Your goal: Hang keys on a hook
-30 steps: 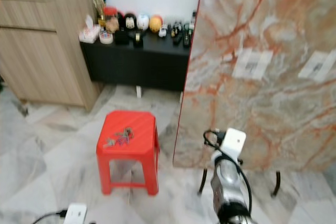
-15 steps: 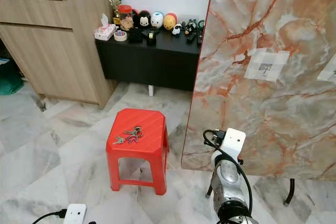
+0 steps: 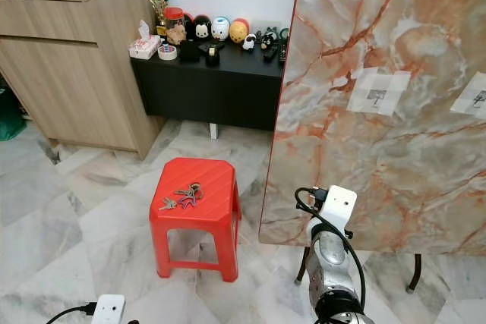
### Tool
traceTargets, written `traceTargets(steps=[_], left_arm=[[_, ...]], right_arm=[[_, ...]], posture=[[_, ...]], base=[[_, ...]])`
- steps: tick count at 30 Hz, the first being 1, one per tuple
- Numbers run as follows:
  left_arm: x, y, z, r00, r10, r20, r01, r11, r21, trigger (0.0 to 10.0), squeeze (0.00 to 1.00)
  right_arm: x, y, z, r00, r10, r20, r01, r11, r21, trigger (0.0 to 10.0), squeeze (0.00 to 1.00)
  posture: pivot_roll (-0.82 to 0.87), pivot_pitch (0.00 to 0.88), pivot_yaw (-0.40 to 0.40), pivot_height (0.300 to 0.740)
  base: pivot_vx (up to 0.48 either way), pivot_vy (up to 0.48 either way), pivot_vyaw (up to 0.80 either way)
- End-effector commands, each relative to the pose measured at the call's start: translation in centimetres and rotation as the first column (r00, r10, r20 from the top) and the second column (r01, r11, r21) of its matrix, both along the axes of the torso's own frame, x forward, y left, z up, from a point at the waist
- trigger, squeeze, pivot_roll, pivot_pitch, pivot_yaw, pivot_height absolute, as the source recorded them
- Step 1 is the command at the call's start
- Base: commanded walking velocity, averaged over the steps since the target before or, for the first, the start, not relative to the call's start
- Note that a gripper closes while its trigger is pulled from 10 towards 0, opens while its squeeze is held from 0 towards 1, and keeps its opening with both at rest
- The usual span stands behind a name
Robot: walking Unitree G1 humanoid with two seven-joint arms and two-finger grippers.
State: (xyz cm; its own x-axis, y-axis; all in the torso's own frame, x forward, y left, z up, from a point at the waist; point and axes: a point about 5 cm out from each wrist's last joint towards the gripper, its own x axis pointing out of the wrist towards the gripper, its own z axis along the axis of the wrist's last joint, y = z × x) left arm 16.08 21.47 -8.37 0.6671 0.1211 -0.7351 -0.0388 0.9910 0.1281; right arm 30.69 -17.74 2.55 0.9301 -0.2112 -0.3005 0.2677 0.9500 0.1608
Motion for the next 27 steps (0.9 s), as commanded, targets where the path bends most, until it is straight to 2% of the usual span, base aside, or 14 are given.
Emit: traceTargets(steps=[1, 6, 18, 27], left_arm=[[-0.30, -0.43, -0.25, 1.000, -0.015, -0.020, 0.015, 1.000, -0.004, 10.0, 0.00], [-0.34, -0.48, -0.27, 1.000, -0.011, -0.020, 0.011, 1.000, -0.003, 10.0, 0.00], [-0.63, -0.31, -0.35, 1.000, 0.002, -0.023, -0.002, 1.000, -0.005, 10.0, 0.00], [-0.28, -0.52, -0.23, 1.000, 0.002, -0.011, -0.003, 1.000, -0.014, 10.0, 0.00]], right_arm=[[0.25, -0.46, 0.40, 1.000, -0.012, 0.015, 0.012, 1.000, -0.004, 10.0, 0.00], [0.26, -0.40, 0.38, 1.000, -0.007, 0.014, 0.007, 1.000, -0.004, 10.0, 0.00], [0.43, -0.11, 0.55, 1.000, 0.004, 0.020, -0.003, 1.000, -0.004, 10.0, 0.00], [0.59, -0.13, 0.73, 1.000, 0.004, 0.027, -0.004, 1.000, -0.006, 10.0, 0.00]], posture=[[0.08, 0.000, -0.081, 0.740], [0.08, 0.000, -0.084, 0.740], [0.08, 0.000, -0.087, 0.740], [0.09, 0.000, -0.089, 0.740]], base=[[0.000, -0.390, 0.00], [0.000, -0.317, 0.00], [0.000, 0.000, 0.00], [0.000, 0.000, 0.00]])
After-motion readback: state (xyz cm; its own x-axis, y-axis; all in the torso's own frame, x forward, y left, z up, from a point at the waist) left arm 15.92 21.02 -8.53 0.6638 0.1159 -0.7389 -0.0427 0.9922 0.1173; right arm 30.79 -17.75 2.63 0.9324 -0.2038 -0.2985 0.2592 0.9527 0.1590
